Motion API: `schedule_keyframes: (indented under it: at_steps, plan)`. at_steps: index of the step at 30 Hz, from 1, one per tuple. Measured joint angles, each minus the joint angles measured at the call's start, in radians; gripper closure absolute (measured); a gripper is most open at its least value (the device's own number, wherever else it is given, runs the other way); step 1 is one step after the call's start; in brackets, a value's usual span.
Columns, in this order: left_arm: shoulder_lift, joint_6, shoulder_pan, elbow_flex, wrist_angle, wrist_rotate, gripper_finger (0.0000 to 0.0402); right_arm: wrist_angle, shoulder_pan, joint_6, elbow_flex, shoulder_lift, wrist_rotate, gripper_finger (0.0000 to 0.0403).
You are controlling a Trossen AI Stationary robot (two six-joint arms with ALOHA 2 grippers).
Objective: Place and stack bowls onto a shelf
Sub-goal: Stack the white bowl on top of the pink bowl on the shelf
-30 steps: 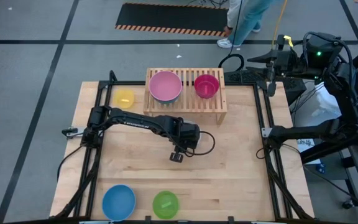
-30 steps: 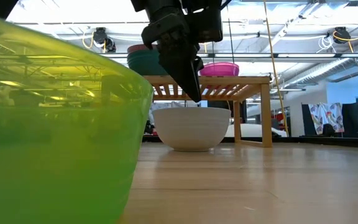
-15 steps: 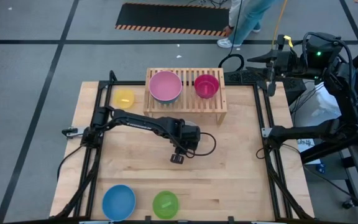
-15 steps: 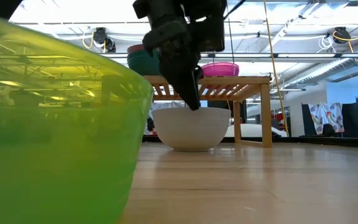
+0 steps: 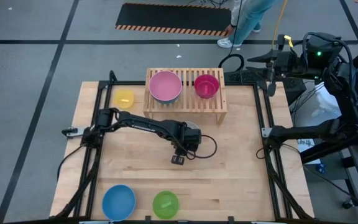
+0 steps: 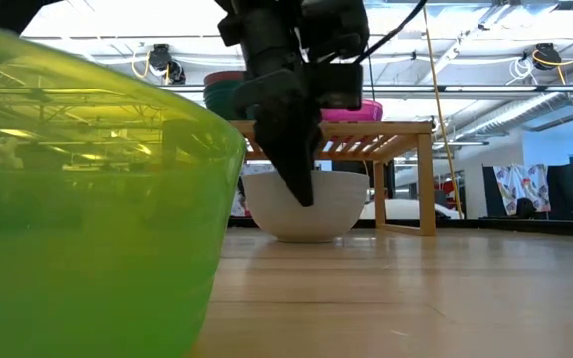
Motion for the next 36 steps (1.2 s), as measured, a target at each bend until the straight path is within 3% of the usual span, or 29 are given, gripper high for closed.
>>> schedule_keyframes:
  at_steps: [3, 9, 17, 23, 29, 36]
  plan:
    - [0.001, 0.004, 0.001, 0.000, 0.002, 0.000, 0.0323, 0.000, 0.000, -0.004, 0.000, 0.000, 0.000, 0.0300]
    - [-0.004, -0.001, 0.001, 0.003, -0.002, -0.015, 0.0390, 0.000, 0.000, -0.004, 0.000, 0.001, 0.000, 0.0300]
    - [-0.006, -0.028, -0.017, 0.003, -0.023, -0.011, 0.0397, 0.000, 0.000, -0.003, 0.000, 0.000, 0.000, 0.0300]
    - [-0.058, -0.124, -0.054, 0.001, -0.104, 0.065, 0.0397, 0.000, 0.000, -0.003, 0.000, 0.000, 0.000, 0.0300]
    - [-0.149, -0.280, -0.109, -0.001, -0.155, 0.099, 0.0397, 0.000, 0.000, -0.015, 0.000, 0.000, 0.001, 0.0300]
    - [-0.276, -0.517, -0.201, -0.001, -0.183, 0.063, 0.0398, 0.000, 0.000, -0.045, 0.000, 0.000, 0.001, 0.0300]
